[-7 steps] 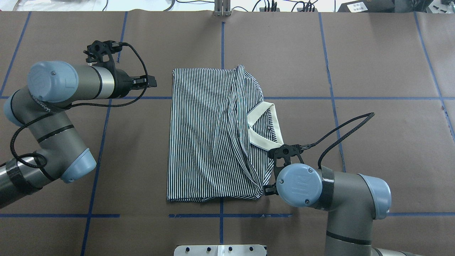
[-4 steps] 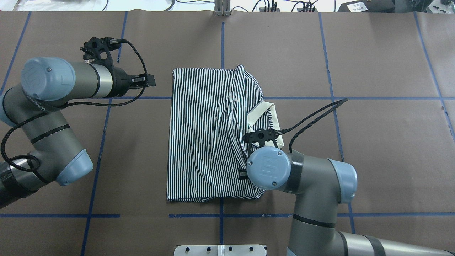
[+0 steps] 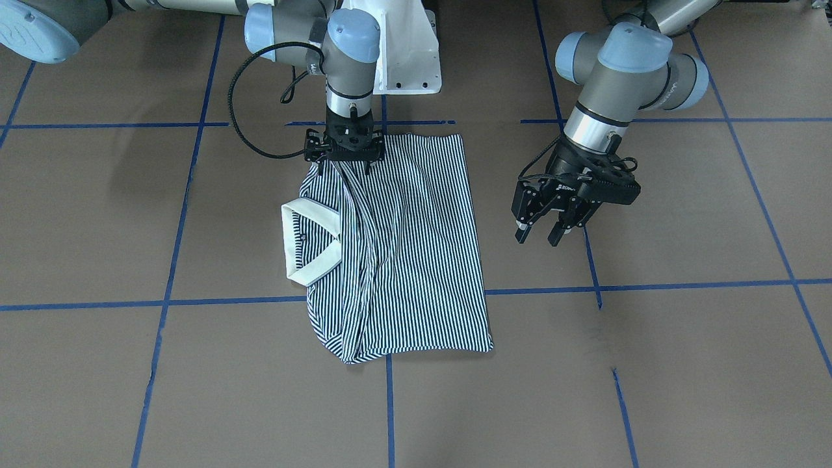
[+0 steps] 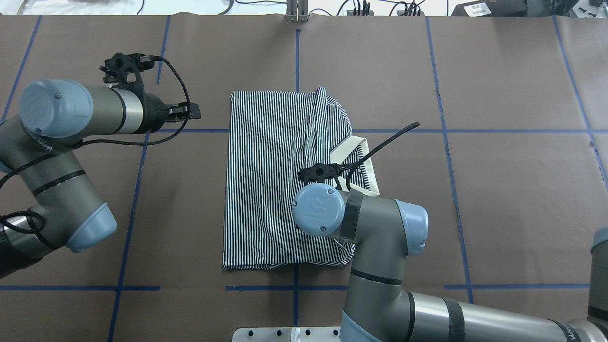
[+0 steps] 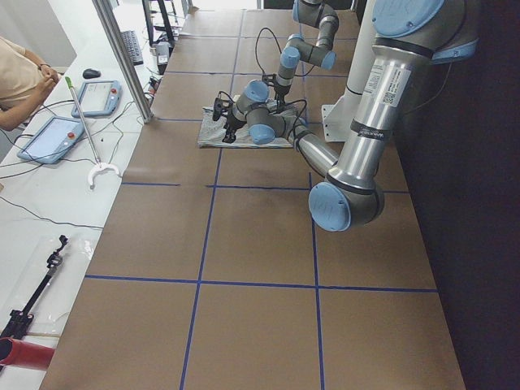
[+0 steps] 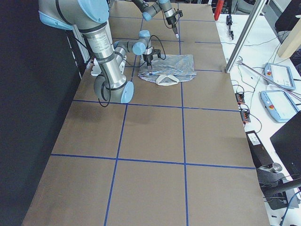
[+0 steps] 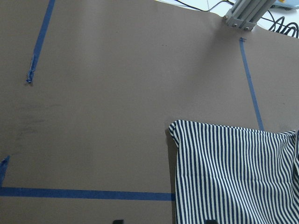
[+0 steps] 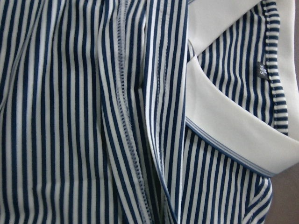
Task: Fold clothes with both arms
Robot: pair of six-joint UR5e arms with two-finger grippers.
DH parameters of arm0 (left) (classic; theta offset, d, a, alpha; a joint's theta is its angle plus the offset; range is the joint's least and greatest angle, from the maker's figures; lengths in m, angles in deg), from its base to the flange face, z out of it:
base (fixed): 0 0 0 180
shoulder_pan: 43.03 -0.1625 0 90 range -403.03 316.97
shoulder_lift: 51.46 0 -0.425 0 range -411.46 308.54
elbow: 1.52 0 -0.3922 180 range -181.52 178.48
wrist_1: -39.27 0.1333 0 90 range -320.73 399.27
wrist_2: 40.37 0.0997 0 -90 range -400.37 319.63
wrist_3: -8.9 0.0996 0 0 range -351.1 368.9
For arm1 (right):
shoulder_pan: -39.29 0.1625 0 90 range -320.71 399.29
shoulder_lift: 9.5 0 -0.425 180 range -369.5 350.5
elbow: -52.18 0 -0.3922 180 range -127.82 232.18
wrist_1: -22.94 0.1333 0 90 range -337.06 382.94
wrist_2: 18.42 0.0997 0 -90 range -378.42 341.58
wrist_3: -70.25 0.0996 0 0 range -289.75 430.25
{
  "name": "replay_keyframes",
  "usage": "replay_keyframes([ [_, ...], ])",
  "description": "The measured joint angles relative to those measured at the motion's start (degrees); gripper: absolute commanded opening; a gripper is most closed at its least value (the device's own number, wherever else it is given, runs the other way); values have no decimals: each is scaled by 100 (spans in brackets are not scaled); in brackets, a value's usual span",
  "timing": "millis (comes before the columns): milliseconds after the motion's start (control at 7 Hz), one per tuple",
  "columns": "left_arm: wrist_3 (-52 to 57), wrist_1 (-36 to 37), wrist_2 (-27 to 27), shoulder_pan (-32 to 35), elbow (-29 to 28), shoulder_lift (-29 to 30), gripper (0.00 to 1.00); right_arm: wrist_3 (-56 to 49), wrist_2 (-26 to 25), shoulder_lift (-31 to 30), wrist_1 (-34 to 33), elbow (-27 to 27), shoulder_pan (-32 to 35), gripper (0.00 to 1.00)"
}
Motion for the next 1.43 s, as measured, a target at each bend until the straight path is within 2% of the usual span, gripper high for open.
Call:
replay_keyframes([
  [1429, 1, 1, -6, 0, 23, -4, 66, -165, 37, 121, 48, 307, 136, 100],
])
